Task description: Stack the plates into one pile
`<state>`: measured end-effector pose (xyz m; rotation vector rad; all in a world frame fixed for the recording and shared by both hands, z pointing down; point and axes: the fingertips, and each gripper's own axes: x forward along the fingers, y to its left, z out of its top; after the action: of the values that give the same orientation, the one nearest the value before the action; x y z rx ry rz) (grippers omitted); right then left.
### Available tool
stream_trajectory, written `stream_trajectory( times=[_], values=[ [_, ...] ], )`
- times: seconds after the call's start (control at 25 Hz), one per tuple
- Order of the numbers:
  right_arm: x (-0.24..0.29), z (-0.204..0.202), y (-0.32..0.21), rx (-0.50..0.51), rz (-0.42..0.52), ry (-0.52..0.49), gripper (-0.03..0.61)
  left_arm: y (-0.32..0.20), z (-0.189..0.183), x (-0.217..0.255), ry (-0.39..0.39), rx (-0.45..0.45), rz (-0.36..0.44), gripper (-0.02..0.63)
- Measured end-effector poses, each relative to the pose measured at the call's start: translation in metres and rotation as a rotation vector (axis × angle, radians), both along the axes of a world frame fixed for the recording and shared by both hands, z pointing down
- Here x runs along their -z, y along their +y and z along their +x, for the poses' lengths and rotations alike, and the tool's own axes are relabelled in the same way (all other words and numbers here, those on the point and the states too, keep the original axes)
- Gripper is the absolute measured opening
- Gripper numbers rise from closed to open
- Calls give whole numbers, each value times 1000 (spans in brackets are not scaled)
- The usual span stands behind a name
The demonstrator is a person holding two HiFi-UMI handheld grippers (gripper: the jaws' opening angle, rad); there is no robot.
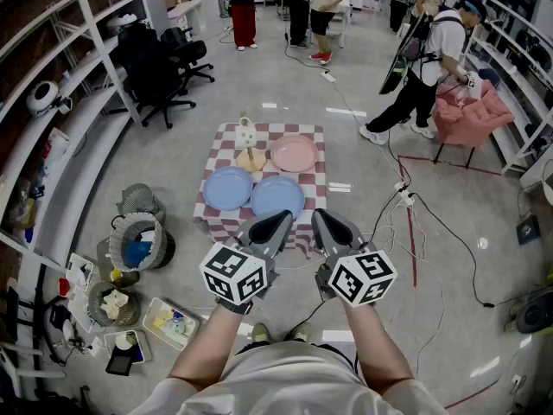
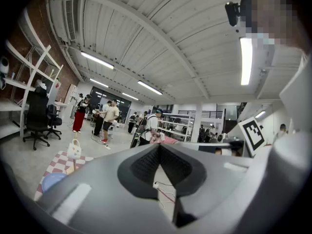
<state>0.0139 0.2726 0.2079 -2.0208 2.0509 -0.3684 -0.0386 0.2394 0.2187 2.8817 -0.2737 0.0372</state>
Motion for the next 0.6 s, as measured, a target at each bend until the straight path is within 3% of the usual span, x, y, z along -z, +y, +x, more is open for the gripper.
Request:
stream_trajectory(
  times=[0.6],
  values=[
    [-1,14,4,66,22,-16,8,5,19,-5,-6,27,-16,6]
  ],
)
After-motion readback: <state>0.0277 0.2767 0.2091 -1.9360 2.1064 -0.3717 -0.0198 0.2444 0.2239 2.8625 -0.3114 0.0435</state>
